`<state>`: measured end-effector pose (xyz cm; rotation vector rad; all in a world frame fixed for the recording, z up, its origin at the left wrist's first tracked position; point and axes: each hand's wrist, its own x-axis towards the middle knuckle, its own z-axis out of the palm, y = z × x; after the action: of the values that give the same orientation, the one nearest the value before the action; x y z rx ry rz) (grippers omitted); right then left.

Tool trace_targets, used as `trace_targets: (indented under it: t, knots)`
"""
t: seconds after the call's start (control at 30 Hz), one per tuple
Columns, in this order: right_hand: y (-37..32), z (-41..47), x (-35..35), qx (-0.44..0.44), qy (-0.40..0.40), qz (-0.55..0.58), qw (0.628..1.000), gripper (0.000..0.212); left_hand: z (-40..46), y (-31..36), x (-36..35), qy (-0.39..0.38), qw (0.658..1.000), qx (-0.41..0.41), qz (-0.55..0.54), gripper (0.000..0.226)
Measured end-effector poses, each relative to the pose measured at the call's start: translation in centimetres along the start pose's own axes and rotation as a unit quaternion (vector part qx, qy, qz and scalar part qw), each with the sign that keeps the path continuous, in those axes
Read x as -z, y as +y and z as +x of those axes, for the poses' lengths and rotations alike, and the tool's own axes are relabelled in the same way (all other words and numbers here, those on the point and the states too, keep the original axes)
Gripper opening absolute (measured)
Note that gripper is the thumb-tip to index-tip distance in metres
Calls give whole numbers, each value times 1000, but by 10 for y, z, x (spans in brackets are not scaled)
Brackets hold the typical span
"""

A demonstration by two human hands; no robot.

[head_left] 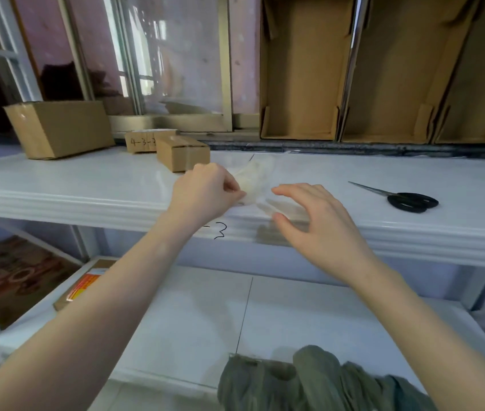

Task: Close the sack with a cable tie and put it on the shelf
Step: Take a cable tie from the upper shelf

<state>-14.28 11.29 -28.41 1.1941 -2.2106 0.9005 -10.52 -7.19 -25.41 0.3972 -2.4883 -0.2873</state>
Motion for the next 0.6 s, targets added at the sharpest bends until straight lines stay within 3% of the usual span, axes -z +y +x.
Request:
trace_targets:
  t: [0.2, 0.43, 0.6]
  knots:
    - [-17, -10, 10, 7, -10, -11, 1000, 35, -16, 10, 12, 98, 995, -18, 16, 25]
    - [-43, -20, 29, -8, -34, -8, 999, 43, -56, 13, 45, 223, 960, -127, -114, 14]
    - [-67, -29, 45, 17, -1, 0, 1000, 46, -91, 22, 80, 277, 928, -177, -176, 10]
